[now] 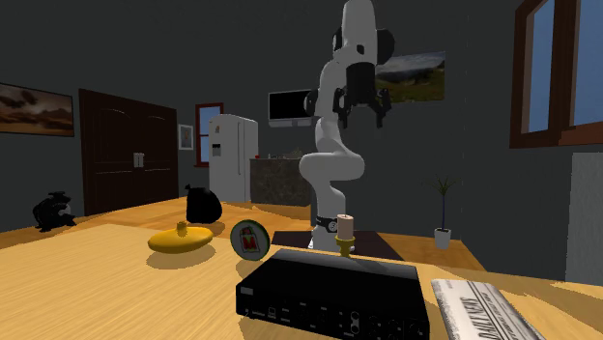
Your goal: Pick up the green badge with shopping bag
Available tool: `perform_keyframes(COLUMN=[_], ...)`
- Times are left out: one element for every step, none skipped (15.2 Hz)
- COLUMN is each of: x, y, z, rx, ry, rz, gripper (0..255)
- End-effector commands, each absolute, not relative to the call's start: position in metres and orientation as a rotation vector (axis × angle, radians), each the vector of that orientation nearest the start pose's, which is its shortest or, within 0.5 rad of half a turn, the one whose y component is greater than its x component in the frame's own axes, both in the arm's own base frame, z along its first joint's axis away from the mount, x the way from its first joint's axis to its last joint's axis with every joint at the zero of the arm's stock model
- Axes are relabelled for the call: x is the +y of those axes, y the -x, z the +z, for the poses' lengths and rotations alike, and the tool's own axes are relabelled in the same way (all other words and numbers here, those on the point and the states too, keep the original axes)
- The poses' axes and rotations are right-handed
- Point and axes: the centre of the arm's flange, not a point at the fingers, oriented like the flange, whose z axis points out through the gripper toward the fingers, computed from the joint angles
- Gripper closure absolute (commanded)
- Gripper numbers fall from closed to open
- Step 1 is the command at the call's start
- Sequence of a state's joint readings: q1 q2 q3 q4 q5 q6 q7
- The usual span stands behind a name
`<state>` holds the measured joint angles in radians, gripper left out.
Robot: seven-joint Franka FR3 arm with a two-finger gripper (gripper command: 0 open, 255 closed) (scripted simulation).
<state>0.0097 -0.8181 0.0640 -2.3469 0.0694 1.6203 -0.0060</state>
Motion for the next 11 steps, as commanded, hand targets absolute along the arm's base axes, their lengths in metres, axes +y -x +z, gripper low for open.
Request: perform_keyframes(x=[0.036,0.025,0.014,0.003,-0.009,-0.02,-0.031,-0.042,-0.053,-0.063,-0.074], y=[-0.302,-0.302,-0.302,-0.303,-0.304,-0.306,-0.308,-0.31,-0.313,-0.316,-0.32], z=[0.609,0.601,0.594,0.587,0.579,0.572,0.565,0.557,0.55,0.543,0.535], rx=[-0.095,-0.162,-0.228,-0.293,-0.359,-0.424,-0.49,-0.555,-0.619,-0.683,-0.747], ry=[3.112,3.109,3.104,3.097,3.09,3.081,3.07,3.058,3.045,3.03,3.014], rz=[-0.14,-0.127,-0.115,-0.102,-0.09,-0.077,-0.065,-0.052,-0.039,-0.027,-0.014], gripper=[0,0,0,0,0,0,0,0,0,0,0])
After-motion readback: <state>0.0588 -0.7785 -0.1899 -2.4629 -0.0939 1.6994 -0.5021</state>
